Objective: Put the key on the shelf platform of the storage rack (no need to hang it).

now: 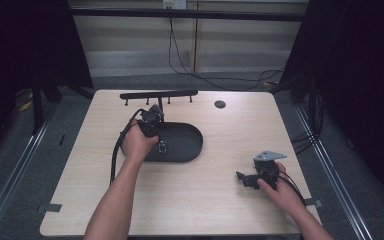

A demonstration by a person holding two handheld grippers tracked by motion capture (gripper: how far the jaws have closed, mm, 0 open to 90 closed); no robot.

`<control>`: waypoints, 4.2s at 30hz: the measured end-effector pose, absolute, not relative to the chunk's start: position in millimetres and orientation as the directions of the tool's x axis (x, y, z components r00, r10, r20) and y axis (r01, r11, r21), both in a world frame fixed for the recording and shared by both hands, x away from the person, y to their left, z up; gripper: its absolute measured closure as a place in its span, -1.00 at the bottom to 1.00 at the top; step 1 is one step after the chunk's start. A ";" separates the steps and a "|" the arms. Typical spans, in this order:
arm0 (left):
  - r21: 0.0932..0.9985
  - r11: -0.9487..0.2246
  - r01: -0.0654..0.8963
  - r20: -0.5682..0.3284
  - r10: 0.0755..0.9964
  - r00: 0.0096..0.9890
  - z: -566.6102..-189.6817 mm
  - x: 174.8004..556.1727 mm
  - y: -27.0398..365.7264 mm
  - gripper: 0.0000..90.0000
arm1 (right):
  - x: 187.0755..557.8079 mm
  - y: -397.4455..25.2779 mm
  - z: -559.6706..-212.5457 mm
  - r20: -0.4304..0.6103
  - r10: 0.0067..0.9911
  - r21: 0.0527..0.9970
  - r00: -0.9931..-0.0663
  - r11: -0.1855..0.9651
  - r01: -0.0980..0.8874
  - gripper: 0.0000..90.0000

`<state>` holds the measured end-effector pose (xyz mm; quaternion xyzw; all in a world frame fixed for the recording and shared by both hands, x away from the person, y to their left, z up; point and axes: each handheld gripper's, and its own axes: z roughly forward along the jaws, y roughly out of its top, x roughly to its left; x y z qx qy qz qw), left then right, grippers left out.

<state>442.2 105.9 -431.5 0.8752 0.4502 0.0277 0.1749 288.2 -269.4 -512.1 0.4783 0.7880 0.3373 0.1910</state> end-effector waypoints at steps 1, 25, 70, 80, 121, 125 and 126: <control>0.335 -0.527 0.781 -0.114 0.800 0.588 -431.4 441.9 105.6 0.94 | 288.0 -269.2 -512.0 0.025 0.884 0.713 -0.467 0.312 0.628 -0.73; 0.378 -0.513 0.771 -0.121 0.798 0.590 -421.1 433.2 108.9 0.55 | 288.0 -269.2 -512.0 0.024 0.884 0.713 -0.467 0.313 0.628 -0.73; 0.437 -0.486 0.757 -0.139 0.795 0.590 -406.9 402.4 137.2 -0.09 | 288.2 -269.4 -512.2 0.020 0.882 0.715 -0.470 0.316 0.624 -0.73; 0.448 -0.499 0.741 -0.137 0.781 0.609 -409.4 396.9 147.8 -0.27 | 288.0 -269.2 -512.0 0.023 0.883 0.713 -0.468 0.314 0.627 -0.73; 0.521 -0.485 0.703 -0.172 0.747 0.643 -422.5 360.3 192.5 -0.66 | 288.0 -269.4 -512.2 0.020 0.882 0.716 -0.470 0.315 0.623 -0.73; 0.527 -0.482 0.700 -0.171 0.747 0.643 -425.0 356.1 195.5 -0.66 | 287.9 -269.4 -512.2 0.021 0.883 0.715 -0.469 0.315 0.624 -0.73; 0.528 -0.488 0.695 -0.169 0.742 0.649 -425.5 355.3 196.4 -0.66 | 288.0 -269.4 -512.2 0.020 0.883 0.716 -0.470 0.315 0.623 -0.73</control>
